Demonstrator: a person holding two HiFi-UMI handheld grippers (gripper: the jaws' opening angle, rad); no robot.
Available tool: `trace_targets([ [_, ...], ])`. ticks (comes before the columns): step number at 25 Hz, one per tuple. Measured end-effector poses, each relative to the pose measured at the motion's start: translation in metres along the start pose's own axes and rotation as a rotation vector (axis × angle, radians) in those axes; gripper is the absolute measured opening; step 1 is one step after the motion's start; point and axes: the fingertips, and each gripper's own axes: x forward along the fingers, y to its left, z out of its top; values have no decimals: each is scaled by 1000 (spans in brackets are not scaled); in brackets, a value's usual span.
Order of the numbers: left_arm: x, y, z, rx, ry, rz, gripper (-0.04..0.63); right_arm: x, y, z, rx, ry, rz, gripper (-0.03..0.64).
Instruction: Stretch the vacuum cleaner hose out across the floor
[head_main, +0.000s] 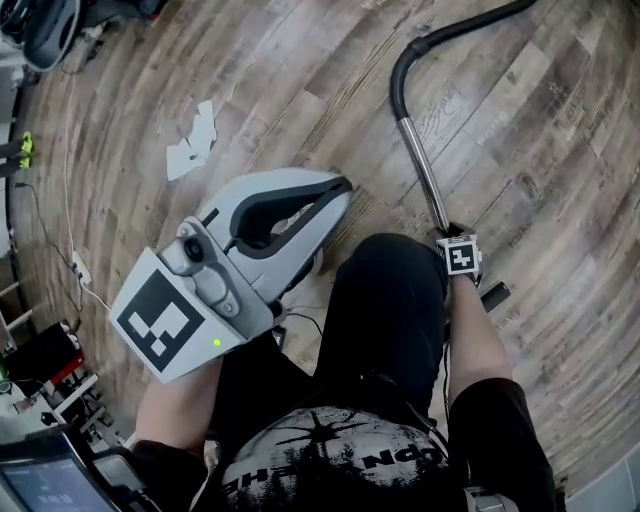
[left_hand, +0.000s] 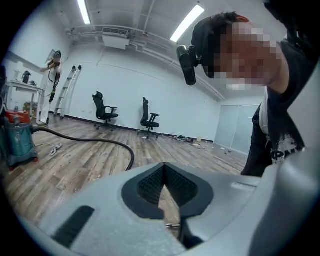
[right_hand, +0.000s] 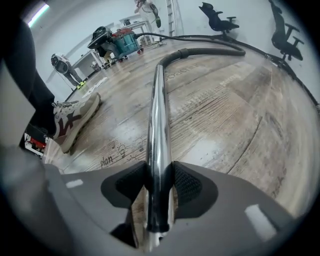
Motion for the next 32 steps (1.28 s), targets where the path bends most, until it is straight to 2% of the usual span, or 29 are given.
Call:
trace_targets([
  [3,-2,1,-5,-20,-4,6,0,1,3,-7,-3,49,-20,179],
  [5,-3,1,-8,-20,0,13,0,1,4,-2,-18,44,-26,181],
  [8,-6,3,-17,-12,22,21,0,0,8,-12,10,99,-15,178],
  [11,-9,5,-25,6,57,30,0,-2,14,-11,26,121,30,176],
  [15,-8,6,-46,30,143,22,0,-5,26,-1,42,99,111,176],
  [17,1,5,-55,60,180,8,0,-7,17,3,14,71,80,178],
  [20,18,13,-71,59,218,-15,0,-15,2,2,-15,98,13,178],
  [25,72,33,-141,34,343,-56,0,-50,-19,12,-80,106,-21,178],
  [29,113,43,-202,66,457,-58,0,-74,-38,18,-124,128,-36,178],
  [31,136,37,-226,22,478,-85,8,-94,-50,21,-144,147,-66,178],
  [32,148,29,-239,-34,483,-107,35,-106,-55,22,-154,154,-81,178],
])
